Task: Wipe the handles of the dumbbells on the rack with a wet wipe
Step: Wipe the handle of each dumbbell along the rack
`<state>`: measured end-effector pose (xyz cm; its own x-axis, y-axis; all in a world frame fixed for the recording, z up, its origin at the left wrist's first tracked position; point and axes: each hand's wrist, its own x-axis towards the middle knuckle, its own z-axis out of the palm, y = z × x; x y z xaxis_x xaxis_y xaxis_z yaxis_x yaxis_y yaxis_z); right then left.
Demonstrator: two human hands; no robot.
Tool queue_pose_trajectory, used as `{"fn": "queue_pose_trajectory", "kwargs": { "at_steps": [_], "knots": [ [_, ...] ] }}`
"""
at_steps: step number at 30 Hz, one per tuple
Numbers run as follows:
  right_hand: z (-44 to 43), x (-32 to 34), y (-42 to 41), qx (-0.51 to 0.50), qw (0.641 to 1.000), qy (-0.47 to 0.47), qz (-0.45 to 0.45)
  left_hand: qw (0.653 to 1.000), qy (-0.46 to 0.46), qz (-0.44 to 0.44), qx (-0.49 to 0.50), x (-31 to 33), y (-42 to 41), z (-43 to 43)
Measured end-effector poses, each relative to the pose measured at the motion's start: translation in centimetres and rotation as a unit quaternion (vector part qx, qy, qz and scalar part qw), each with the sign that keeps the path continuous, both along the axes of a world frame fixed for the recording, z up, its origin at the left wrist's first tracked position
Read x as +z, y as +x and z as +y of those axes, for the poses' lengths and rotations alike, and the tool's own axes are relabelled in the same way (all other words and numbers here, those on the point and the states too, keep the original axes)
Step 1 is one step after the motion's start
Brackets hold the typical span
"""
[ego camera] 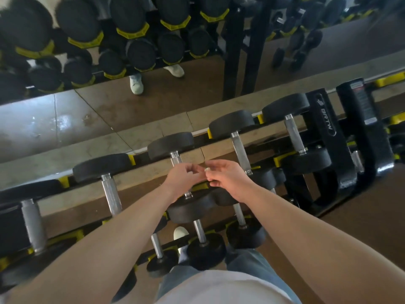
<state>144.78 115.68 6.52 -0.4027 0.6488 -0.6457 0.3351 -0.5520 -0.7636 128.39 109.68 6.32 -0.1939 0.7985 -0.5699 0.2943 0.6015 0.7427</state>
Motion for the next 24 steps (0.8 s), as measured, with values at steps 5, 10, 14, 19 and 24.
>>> {"fn": "queue_pose_trajectory", "kwargs": {
  "at_steps": [5, 10, 14, 19, 24],
  "knots": [
    [2.3, -0.1, 4.2, -0.012, 0.999, -0.048, 0.020, 0.999, 0.005, -0.011, 0.045, 1.4, 4.7, 1.7],
    [5.4, 0.1, 8.4, -0.039, 0.996, -0.076, 0.036, 0.991, -0.011, -0.052, 0.122, 1.4, 9.4, 4.1],
    [8.1, -0.2, 10.7, -0.036, 0.998, -0.050, 0.018, 0.986, -0.024, -0.026, 0.161, 0.6, 12.4, 5.6],
    [11.3, -1.1, 11.4, 0.041, 0.984, 0.141, -0.099, 0.970, -0.024, -0.029, 0.240, -0.4, 14.7, 6.5],
    [13.8, -2.2, 8.9, 0.133, 0.930, 0.324, -0.112, 0.924, -0.055, -0.094, 0.365, -0.3, 15.2, 7.7]
  ]
}}
